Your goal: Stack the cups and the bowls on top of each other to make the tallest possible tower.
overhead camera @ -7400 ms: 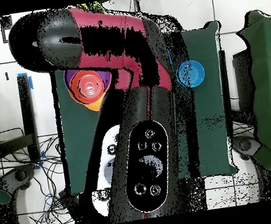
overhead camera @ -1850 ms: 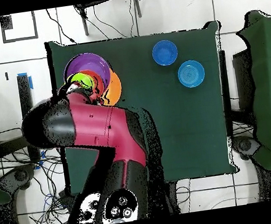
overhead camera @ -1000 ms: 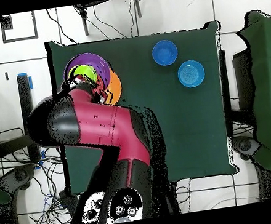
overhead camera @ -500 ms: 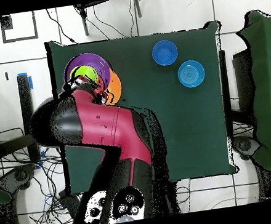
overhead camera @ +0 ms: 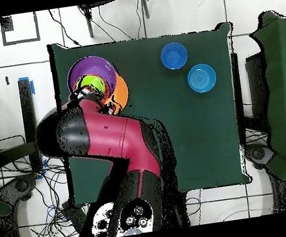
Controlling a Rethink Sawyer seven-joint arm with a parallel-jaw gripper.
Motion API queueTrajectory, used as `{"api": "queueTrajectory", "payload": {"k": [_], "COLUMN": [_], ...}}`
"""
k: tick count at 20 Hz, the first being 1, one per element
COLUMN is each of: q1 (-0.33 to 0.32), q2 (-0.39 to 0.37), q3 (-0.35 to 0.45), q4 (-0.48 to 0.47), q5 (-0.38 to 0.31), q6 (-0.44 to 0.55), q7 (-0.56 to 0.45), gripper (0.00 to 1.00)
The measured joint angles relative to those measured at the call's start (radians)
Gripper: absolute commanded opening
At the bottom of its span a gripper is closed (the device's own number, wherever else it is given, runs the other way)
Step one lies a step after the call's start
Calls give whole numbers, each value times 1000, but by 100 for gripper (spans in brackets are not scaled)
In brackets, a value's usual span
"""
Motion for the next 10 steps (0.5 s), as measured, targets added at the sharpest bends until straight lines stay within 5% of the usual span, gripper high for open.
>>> {"api": "queueTrajectory", "payload": {"k": [10], "q1": [1], "q2": [0], "q3": [1], "q4": [3], "q5": [6], "q6": [0], "q7": [0], "gripper": [0]}}
